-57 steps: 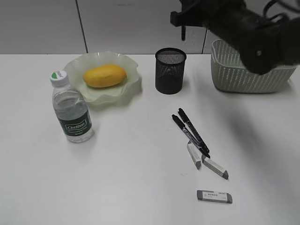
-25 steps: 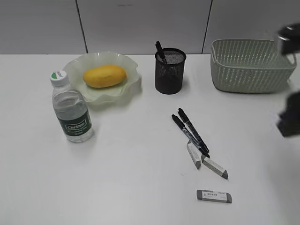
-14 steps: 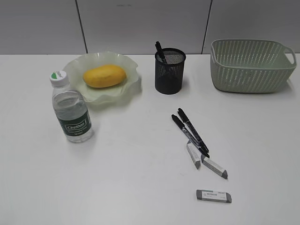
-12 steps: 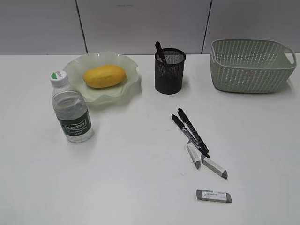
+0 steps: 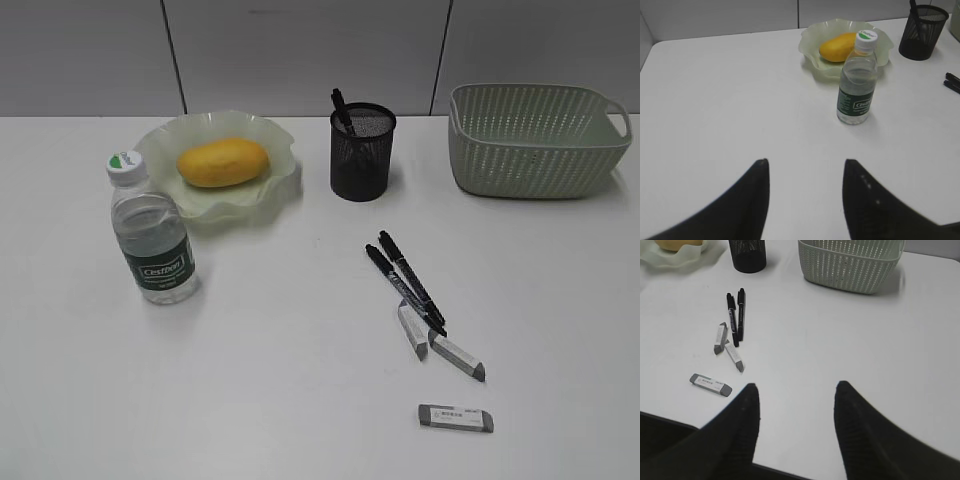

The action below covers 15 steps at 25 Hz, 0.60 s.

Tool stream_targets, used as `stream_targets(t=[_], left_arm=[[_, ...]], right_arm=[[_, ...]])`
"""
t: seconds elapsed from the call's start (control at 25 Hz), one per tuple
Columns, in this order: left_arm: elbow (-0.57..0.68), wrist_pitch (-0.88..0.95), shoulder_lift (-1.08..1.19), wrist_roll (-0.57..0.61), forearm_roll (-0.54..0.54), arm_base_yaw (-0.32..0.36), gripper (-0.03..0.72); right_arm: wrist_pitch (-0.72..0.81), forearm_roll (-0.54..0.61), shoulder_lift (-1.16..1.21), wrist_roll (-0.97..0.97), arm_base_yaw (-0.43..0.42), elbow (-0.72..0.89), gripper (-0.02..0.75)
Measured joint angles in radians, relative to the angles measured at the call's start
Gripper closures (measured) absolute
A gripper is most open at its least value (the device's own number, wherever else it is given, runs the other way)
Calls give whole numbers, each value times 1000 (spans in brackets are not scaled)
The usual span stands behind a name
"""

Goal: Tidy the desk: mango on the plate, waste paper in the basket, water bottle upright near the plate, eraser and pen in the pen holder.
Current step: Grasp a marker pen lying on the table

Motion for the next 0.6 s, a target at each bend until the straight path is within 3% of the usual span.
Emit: stream_targets(t=[0.16, 0.36, 0.44, 0.6], left_arm=[[0, 0, 36, 0, -1, 0, 367], [-14, -4, 215, 12, -56, 0, 386], [-51, -30, 328, 65, -99, 0, 399], [-191, -118, 577, 249, -285, -1, 480]], right_arm=[[0, 0, 0, 1, -15, 0, 345], [0, 0, 0, 2, -142, 0, 345], [0, -1, 0, 2, -168, 0, 345], [0, -3, 0, 3, -173, 0, 345]])
